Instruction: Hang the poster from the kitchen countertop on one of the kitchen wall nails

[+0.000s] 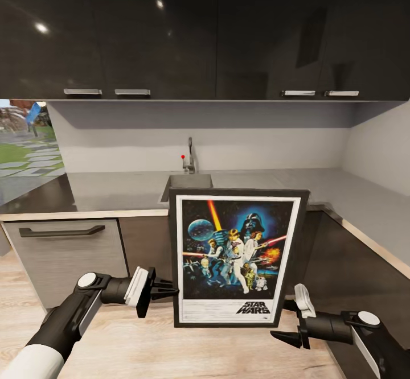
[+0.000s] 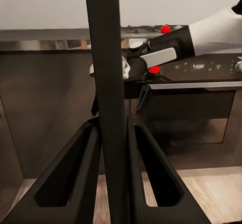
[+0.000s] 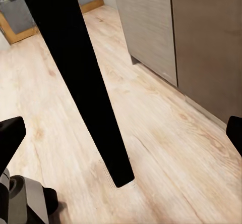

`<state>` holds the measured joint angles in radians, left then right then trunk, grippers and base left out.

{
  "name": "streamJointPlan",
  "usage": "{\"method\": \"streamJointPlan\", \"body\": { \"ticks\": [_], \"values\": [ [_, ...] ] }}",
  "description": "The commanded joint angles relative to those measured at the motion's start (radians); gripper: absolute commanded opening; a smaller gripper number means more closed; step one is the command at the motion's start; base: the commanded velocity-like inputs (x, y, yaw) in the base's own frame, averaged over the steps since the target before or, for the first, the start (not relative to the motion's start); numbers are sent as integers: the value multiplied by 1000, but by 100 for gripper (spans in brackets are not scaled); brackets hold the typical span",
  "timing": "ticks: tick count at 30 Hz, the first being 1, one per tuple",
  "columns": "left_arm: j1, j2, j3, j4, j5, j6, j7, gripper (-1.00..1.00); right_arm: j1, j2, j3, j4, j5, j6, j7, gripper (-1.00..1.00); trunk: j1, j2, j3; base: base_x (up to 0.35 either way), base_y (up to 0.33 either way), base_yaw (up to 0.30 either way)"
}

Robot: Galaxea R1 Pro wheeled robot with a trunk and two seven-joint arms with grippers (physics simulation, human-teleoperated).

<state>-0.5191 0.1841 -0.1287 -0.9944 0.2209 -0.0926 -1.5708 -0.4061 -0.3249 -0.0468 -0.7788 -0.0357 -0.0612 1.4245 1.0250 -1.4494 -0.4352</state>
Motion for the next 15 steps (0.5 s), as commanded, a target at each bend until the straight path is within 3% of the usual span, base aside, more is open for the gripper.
{"method": "streamJointPlan", "body": {
  "ticks": [1, 15],
  "values": [
    [-1, 2, -3, 1, 8, -13, 0, -100, -1, 0, 0, 1, -1, -6, 2, 100, 0, -1, -1, 0, 0, 0],
    [-1, 6, -3, 2, 15, -13, 0, -100, 0, 1, 1, -16, -1, -31, 22, 100, 0, -1, -1, 0, 0, 0]
  ]
}}
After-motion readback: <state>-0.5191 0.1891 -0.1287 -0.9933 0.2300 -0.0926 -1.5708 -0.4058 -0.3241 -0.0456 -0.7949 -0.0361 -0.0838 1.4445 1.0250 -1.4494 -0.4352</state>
